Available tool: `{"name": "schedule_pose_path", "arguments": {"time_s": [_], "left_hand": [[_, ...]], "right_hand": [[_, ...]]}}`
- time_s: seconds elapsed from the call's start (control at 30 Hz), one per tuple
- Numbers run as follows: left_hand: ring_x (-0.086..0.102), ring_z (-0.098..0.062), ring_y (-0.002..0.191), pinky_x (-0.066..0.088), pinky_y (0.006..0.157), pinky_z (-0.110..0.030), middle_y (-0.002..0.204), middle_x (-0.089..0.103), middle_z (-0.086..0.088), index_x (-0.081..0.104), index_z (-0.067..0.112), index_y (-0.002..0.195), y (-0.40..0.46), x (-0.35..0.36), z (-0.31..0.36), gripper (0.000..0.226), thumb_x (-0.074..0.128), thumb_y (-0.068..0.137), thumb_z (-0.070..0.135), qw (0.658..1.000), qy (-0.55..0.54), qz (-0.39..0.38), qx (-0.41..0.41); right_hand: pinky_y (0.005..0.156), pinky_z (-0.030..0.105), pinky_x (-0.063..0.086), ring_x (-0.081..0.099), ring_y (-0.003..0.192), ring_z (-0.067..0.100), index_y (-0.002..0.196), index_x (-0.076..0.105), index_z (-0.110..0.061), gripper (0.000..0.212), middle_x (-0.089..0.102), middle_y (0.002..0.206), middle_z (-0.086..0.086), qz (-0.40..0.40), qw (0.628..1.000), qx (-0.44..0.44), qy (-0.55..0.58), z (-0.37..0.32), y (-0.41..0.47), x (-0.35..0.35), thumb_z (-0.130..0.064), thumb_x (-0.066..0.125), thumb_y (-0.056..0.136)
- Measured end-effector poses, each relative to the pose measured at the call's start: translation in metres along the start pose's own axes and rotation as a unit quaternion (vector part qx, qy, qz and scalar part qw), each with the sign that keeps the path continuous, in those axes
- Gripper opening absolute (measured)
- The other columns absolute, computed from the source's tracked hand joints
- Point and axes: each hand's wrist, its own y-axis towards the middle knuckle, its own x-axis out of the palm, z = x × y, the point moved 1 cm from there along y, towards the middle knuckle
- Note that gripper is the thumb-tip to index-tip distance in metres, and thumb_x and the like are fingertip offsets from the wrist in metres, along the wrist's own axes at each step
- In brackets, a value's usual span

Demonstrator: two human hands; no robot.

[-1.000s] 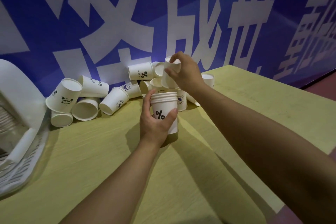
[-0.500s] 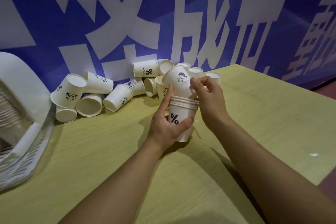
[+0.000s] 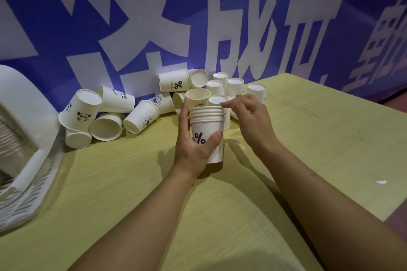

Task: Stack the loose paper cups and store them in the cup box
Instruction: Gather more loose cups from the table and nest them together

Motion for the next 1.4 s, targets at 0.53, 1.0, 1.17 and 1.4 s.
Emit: {"name": "schedule_pose_path", "arguments": {"time_s": [0.53, 1.0, 1.17, 1.4], "left_hand": [[0.060, -0.011, 0.115, 0.058, 0.092, -0.046, 0.137, 0.051, 0.013, 0.038, 0.070, 0.124, 0.000, 0.000, 0.000, 0.077, 0.078, 0.062, 0.052, 1.000, -0.003, 0.028, -0.010], [0.047, 0.018, 0.097, 0.043, 0.080, -0.014, 0.124, 0.034, 0.044, 0.006, 0.069, 0.143, -0.011, 0.007, 0.005, 0.105, 0.081, 0.073, 0.047, 0.979, 0.183, -0.055, 0.075], [0.047, 0.005, 0.092, 0.046, 0.075, -0.018, 0.132, 0.032, 0.029, 0.002, 0.068, 0.145, -0.010, 0.009, 0.005, 0.108, 0.081, 0.077, 0.044, 0.970, 0.216, -0.079, 0.082], [0.042, 0.019, 0.097, 0.040, 0.074, -0.011, 0.140, 0.036, 0.020, -0.008, 0.077, 0.136, -0.009, 0.010, 0.002, 0.110, 0.080, 0.079, 0.043, 0.965, 0.236, -0.083, 0.081]], "right_hand": [[0.102, 0.047, 0.043, 0.042, 0.126, 0.027, 0.137, 0.037, -0.036, 0.073, 0.044, 0.142, 0.004, 0.063, 0.930, 0.033, -0.362, 0.063, 0.034, -0.022, -0.041, 0.079, 0.077], [0.085, 0.044, 0.054, 0.054, 0.111, 0.029, 0.133, 0.055, -0.025, 0.064, 0.054, 0.127, 0.007, 0.019, 0.996, 0.008, 0.092, 0.012, 0.019, -0.033, -0.053, 0.045, 0.077], [0.084, 0.028, 0.048, 0.053, 0.111, 0.016, 0.138, 0.055, -0.023, 0.061, 0.054, 0.131, 0.002, -0.039, 0.998, -0.011, 0.050, 0.009, 0.013, -0.025, -0.045, 0.041, 0.083], [0.088, 0.022, 0.048, 0.048, 0.116, 0.005, 0.136, 0.053, -0.036, 0.048, 0.048, 0.129, -0.007, -0.063, 0.996, -0.057, -0.026, 0.002, 0.008, -0.026, -0.043, 0.044, 0.089]]}}
